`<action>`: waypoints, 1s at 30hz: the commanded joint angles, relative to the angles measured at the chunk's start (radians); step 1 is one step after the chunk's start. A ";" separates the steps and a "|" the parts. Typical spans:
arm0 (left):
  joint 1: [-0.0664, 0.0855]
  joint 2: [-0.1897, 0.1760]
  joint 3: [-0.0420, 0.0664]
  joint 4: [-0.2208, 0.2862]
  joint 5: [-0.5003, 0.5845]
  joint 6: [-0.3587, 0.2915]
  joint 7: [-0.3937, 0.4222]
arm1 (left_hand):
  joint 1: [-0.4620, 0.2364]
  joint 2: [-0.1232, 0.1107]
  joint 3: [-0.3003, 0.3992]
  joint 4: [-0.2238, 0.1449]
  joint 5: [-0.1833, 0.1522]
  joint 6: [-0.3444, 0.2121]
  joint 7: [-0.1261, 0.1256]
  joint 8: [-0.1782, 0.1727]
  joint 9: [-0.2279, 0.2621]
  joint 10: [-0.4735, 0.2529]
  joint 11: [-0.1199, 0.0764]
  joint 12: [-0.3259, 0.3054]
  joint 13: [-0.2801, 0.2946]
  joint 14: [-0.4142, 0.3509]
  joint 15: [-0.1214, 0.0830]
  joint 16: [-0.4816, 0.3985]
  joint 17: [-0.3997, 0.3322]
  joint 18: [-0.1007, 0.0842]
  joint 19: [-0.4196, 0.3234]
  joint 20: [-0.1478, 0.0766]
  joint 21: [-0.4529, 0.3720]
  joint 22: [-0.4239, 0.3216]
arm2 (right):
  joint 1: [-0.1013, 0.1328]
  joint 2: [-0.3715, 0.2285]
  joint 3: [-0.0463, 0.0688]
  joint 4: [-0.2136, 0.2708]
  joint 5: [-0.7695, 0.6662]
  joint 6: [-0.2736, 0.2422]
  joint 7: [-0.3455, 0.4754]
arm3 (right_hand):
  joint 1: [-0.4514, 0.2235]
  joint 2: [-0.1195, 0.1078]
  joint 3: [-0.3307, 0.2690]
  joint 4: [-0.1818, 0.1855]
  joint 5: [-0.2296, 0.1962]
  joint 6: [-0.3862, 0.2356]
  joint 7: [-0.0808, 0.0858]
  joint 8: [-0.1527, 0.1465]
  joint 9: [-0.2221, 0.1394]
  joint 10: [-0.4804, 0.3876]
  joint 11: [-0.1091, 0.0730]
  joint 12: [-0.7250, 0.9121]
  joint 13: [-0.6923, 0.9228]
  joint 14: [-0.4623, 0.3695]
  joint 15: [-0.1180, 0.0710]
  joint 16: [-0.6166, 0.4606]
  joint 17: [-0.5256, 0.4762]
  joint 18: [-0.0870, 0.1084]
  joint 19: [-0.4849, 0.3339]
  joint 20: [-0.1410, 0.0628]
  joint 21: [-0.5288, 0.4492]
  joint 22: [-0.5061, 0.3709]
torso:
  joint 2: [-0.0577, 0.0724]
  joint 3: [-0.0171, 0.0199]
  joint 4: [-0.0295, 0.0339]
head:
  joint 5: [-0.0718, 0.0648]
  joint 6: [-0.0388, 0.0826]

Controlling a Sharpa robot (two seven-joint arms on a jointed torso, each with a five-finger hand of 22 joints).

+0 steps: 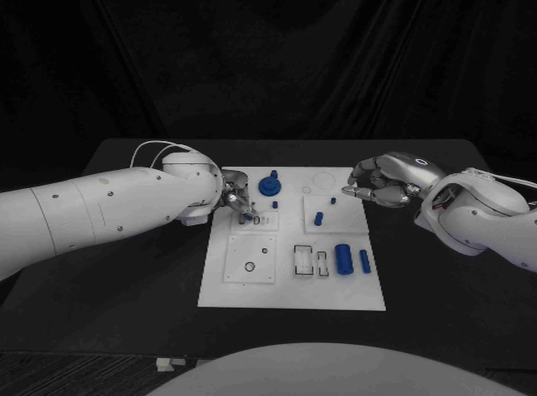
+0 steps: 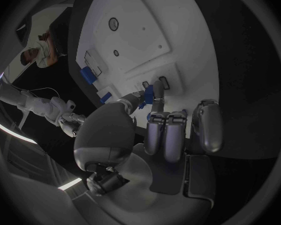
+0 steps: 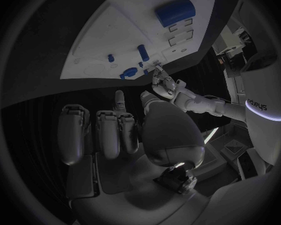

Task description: Assemble the parts on the task board

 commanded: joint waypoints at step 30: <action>-0.004 0.028 0.001 -0.016 0.009 0.034 0.000 | -0.021 0.007 0.005 0.012 -0.012 0.005 -0.004 -0.005 0.005 0.057 0.000 -0.005 0.227 0.104 0.004 0.003 0.263 0.019 -0.002 0.006 -0.006 0.108 | -0.003 0.000 0.001 -0.004 -0.001 0.004 -0.021 | 0.016 -0.001 0.006 -0.003 0.005 0.011 0.001 -0.005 -0.002 0.103 0.006 0.003 0.263 0.083 0.006 -0.008 0.162 0.007 0.032 0.009 -0.011 0.210 | 0.000 -0.0001 -0.0002 | 0.003 0.000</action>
